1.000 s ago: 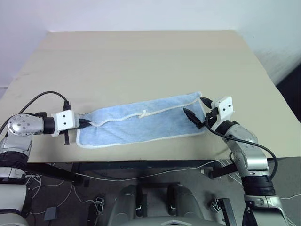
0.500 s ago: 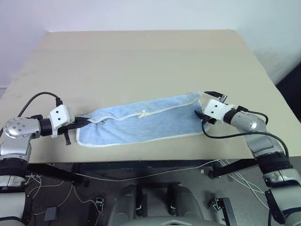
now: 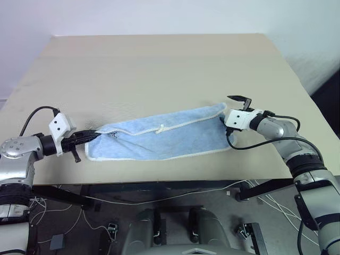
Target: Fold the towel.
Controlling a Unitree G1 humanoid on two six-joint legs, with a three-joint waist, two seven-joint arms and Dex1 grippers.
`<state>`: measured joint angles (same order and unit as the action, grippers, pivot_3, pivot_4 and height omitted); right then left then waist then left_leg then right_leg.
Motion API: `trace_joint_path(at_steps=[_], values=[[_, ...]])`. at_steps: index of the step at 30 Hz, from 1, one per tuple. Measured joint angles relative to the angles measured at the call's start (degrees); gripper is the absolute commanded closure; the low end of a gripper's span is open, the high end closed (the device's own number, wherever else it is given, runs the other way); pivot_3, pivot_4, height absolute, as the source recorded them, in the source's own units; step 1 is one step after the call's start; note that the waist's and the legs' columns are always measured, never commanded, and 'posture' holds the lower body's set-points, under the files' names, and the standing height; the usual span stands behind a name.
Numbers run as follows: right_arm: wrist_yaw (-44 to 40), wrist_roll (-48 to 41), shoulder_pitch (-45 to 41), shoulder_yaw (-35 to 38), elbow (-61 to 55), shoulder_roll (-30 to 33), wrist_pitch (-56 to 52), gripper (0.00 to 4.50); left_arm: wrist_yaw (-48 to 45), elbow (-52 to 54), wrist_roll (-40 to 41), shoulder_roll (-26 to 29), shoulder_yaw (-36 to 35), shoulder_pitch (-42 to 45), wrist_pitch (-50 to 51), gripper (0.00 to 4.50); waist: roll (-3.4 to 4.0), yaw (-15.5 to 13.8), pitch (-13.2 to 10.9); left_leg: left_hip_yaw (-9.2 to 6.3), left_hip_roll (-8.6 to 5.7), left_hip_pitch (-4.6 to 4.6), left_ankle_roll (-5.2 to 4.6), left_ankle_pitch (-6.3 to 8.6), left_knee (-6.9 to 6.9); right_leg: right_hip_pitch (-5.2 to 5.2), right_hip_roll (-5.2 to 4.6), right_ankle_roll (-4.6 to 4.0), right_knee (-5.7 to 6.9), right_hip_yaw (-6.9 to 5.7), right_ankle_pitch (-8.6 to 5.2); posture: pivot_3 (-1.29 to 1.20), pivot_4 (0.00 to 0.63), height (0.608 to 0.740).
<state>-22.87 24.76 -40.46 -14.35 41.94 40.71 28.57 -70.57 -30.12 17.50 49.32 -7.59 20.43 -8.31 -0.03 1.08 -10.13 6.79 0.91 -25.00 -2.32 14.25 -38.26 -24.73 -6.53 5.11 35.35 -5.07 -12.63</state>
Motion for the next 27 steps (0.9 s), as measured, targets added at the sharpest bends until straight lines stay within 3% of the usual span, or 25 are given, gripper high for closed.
trace_joint_path(at_steps=[6,9,13,21,24,27], values=[[0.16,0.04,0.03,0.0,-0.02,-0.16,0.03,0.0,-1.02,-0.58,-5.15,0.79,2.48,0.02,-4.79,4.48,0.01,0.04,0.0,0.03,0.0,0.03,0.0,0.0,0.01,0.01,0.0,0.0,0.0,0.01,0.0,0.0,0.15,0.74],[0.42,0.01,0.26,0.05,-0.21,-0.2,-0.18,0.0,-2.0,-1.86,-5.58,0.71,2.86,0.69,-4.19,3.89,0.0,0.01,0.0,0.03,0.01,0.03,0.0,0.0,0.01,0.01,0.0,0.0,0.0,0.01,0.0,0.0,0.15,0.74],[1.03,-0.06,1.04,0.13,-1.23,-0.21,-0.69,0.0,-1.86,-3.0,-5.8,0.55,2.9,2.79,-3.8,2.64,0.0,0.0,0.01,0.04,0.0,0.05,0.0,0.0,0.01,0.03,0.0,0.0,0.0,0.02,0.0,0.0,0.15,0.74],[1.28,-0.16,1.84,0.18,-2.55,-0.21,-1.62,0.0,-3.03,-3.04,-5.54,-0.08,2.95,3.43,-3.31,2.64,-0.01,0.03,0.01,0.05,0.01,0.07,0.0,0.0,0.01,0.04,0.0,0.0,0.0,0.03,0.0,0.0,0.15,0.74],[1.4,-0.16,2.02,0.18,-2.94,-0.21,-1.91,0.0,-3.3,-3.03,-5.51,-0.1,2.94,3.55,-3.23,3.2,0.0,0.04,0.01,0.05,0.01,0.07,0.0,0.0,0.01,0.05,0.0,0.0,0.0,0.03,0.0,0.0,0.15,0.74],[1.52,-0.16,2.03,0.18,-2.98,-0.21,-1.97,0.0,-3.87,-3.02,-5.11,-0.1,2.86,3.53,-3.2,4.18,-0.01,0.04,0.01,0.05,0.01,0.07,0.0,0.0,0.01,0.05,0.0,0.0,0.0,0.03,0.0,0.0,0.15,0.74]])
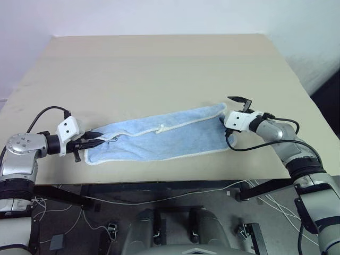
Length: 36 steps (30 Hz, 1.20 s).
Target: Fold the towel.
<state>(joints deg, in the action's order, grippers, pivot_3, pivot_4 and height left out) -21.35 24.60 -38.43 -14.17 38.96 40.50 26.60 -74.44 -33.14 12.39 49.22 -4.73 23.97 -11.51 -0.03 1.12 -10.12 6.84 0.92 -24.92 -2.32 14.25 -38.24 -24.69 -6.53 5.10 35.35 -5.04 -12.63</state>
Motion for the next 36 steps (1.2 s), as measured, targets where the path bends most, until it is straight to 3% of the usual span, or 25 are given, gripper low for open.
trace_joint_path(at_steps=[1,14,24,28,36], values=[[0.01,0.0,0.0,0.0,0.0,0.0,0.0,0.0,-0.18,0.03,0.39,0.0,-0.11,-0.02,0.09,4.49,0.0,0.0,0.0,0.0,0.0,0.0,0.0,0.0,0.0,0.0,0.0,0.0,0.0,0.0,0.0,0.0,0.15,0.74],[0.25,0.75,-0.73,-0.24,1.16,-0.13,0.86,0.0,1.39,0.58,4.69,-1.21,-2.82,-0.04,7.71,4.49,0.0,0.04,0.0,-0.01,0.0,0.01,0.0,0.0,-0.01,0.02,0.0,0.0,0.0,0.0,0.0,0.0,0.15,0.74],[2.56,5.88,-7.37,-4.24,8.42,-0.75,3.86,0.0,3.03,3.07,6.39,-1.6,-3.55,0.0,10.75,4.49,0.0,0.12,0.0,0.01,0.0,0.05,0.0,0.0,0.0,0.02,0.0,0.0,0.01,0.02,0.0,0.0,0.15,0.74],[4.82,8.62,-9.34,-6.34,11.53,-0.87,5.48,0.91,3.51,4.12,6.61,-1.98,-3.59,-0.91,10.98,4.5,0.0,0.04,0.0,0.01,0.0,0.05,0.01,0.0,0.0,0.02,0.0,0.0,0.01,0.03,0.0,0.0,0.15,0.74],[5.79,10.32,-9.78,-8.27,14.46,-0.96,7.12,3.77,3.91,5.27,6.97,-1.99,-4.09,-2.55,11.0,4.5,0.01,0.11,0.0,0.02,0.0,0.04,0.01,0.0,0.0,0.02,0.0,0.0,0.01,0.03,0.0,0.0,0.15,0.74]])
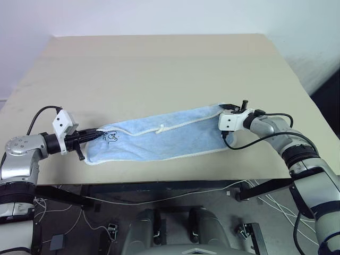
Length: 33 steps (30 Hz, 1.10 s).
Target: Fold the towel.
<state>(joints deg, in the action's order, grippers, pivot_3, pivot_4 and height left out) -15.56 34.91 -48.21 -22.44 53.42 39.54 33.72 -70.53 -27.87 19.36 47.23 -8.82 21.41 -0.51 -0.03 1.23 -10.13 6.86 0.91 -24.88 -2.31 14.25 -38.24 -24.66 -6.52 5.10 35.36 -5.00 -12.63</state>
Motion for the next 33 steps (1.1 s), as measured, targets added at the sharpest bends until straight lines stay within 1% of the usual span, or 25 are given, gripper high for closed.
trace_joint_path(at_steps=[2,10,13,15,17,20,24,28,31,33], values=[[0.0,-0.01,0.0,0.0,0.16,0.01,0.18,4.47,0.25,0.0,0.0,-0.01,0.0,-0.08,0.0,4.5,0.0,-0.01,0.0,0.0,0.0,0.0,0.0,0.0,0.0,0.0,0.0,0.0,0.0,0.0,0.0,0.0,0.15,0.74],[0.11,-0.14,-0.41,0.26,0.14,1.14,0.45,4.47,1.04,-0.62,-0.28,-0.34,0.03,0.2,-0.64,4.5,0.01,-0.06,0.0,0.0,0.0,0.0,0.0,0.0,0.0,0.0,0.0,0.0,0.0,0.0,0.0,0.0,0.15,0.74],[-0.15,-0.41,-1.66,0.95,0.12,2.15,0.39,4.47,2.98,-3.29,-1.35,-1.35,0.02,2.85,-2.53,4.5,0.01,-0.09,-0.01,0.01,-0.01,0.0,0.0,0.0,0.0,0.0,0.0,0.0,0.0,0.0,0.0,0.0,0.15,0.74],[-0.53,-1.29,-2.92,1.54,0.09,2.44,0.38,4.47,5.16,-5.81,-2.09,-2.64,0.07,6.3,-4.08,4.5,0.0,-0.16,-0.01,0.02,-0.01,0.0,0.0,0.0,0.0,0.01,0.0,0.01,-0.01,0.0,0.0,0.0,0.15,0.74],[-0.96,-2.3,-4.9,2.37,0.49,2.53,0.09,4.47,10.43,-12.04,-3.75,-4.71,0.04,13.45,-4.65,4.5,-0.03,-0.47,-0.03,0.13,-0.03,0.0,0.01,-0.02,-0.03,0.04,0.0,0.02,0.02,-0.02,0.01,0.0,0.15,0.74],[-1.43,-3.58,-10.11,3.52,2.35,2.56,-0.77,4.47,16.97,-19.23,-5.73,-6.89,0.02,23.47,-6.25,4.5,-0.05,-0.32,-0.04,0.2,-0.06,0.0,0.0,-0.02,-0.02,0.05,-0.02,0.04,-0.03,-0.01,0.02,0.0,0.15,0.74],[-1.28,-3.79,-17.02,4.52,5.66,3.43,-1.63,4.47,24.47,-28.36,-7.44,-9.12,-0.13,34.16,-7.92,4.5,-0.05,-0.02,-0.04,0.27,-0.04,0.0,-0.01,-0.03,0.03,0.05,0.0,0.09,-0.03,0.01,-0.02,0.0,0.15,0.74],[-2.26,-5.15,-20.17,5.96,6.45,4.82,-1.38,4.47,27.58,-32.62,-7.68,-9.19,-1.17,39.45,-9.07,4.5,-0.05,0.39,-0.05,0.33,-0.03,0.01,-0.01,-0.03,0.07,0.03,0.01,0.13,-0.04,0.04,-0.04,0.0,0.15,0.74],[-7.15,-9.84,-20.16,8.58,4.54,6.1,-0.87,4.47,26.85,-32.8,-7.48,-8.16,-1.62,40.36,-9.7,4.5,-0.05,0.92,-0.06,0.34,-0.03,0.01,-0.01,-0.03,0.07,0.03,0.01,0.14,-0.05,0.05,-0.04,0.0,0.15,0.74],[-13.82,-15.81,-17.43,11.74,-1.42,8.17,-1.3,4.47,23.33,-30.73,-6.19,-6.73,-2.35,39.27,-8.37,4.5,-0.06,1.08,-0.07,0.34,-0.01,0.01,-0.01,-0.03,0.09,0.04,0.03,0.15,-0.04,0.04,-0.05,0.0,0.15,0.74]])
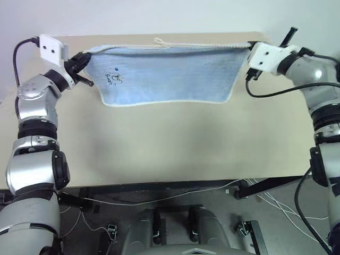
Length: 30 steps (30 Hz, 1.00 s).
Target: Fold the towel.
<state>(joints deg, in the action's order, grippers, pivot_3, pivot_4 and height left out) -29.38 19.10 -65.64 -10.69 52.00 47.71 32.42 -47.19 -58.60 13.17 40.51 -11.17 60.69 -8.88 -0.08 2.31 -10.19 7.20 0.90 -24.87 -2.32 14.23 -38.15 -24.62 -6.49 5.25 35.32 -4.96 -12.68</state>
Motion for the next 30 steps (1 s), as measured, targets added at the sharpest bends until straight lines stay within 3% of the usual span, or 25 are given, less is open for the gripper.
trace_joint_path(at_steps=[4,7,12,16,23,30], values=[[-13.57,-12.26,14.46,4.92,-16.28,4.68,-6.07,4.47,-11.16,15.15,5.03,4.01,-1.47,-12.78,5.18,4.5,0.01,0.17,0.01,0.05,0.01,0.14,-0.05,0.03,0.03,0.13,-0.04,0.03,-0.05,0.05,-0.02,0.0,0.15,0.74],[-22.49,-21.5,29.36,8.29,-29.86,8.07,-16.6,4.47,-18.68,31.8,11.49,5.84,-2.64,-29.66,13.58,4.5,0.06,0.12,-0.03,-0.01,0.04,0.22,-0.1,0.08,-0.01,0.08,-0.08,0.02,-0.04,0.22,-0.03,0.0,0.15,0.74],[-30.55,-30.47,46.41,14.54,-47.71,13.76,-28.8,4.47,-21.79,50.94,17.37,10.24,-5.44,-46.83,25.1,4.5,0.03,-0.43,-0.03,-0.15,0.02,0.45,-0.31,0.29,-0.04,0.19,-0.3,-0.02,0.11,0.24,-0.04,0.0,0.15,0.74],[-35.48,-34.61,55.42,19.18,-53.85,16.9,-35.41,4.47,-23.19,59.44,21.57,12.41,-9.89,-57.0,31.92,4.5,0.06,-0.89,-0.02,-0.17,0.02,0.46,-0.19,0.41,-0.02,0.17,-0.38,-0.2,0.04,0.27,-0.13,0.0,0.15,0.74],[-40.53,-37.26,57.62,20.73,-56.91,18.55,-39.52,4.47,-23.73,64.68,23.67,13.56,-12.36,-63.26,36.7,4.5,0.06,-1.62,-0.02,-0.19,0.02,0.45,-0.22,0.46,-0.01,-0.04,-0.41,-0.33,-0.1,0.25,-0.14,0.0,0.15,0.74],[-36.67,-28.88,40.62,12.33,-46.35,12.84,-36.07,4.47,-17.82,58.33,17.06,12.22,-7.72,-53.31,32.37,4.5,0.06,-1.56,-0.02,-0.14,0.0,0.35,-0.01,0.33,0.03,-0.08,-0.4,-0.38,-0.11,0.27,-0.08,0.0,0.15,0.74]])
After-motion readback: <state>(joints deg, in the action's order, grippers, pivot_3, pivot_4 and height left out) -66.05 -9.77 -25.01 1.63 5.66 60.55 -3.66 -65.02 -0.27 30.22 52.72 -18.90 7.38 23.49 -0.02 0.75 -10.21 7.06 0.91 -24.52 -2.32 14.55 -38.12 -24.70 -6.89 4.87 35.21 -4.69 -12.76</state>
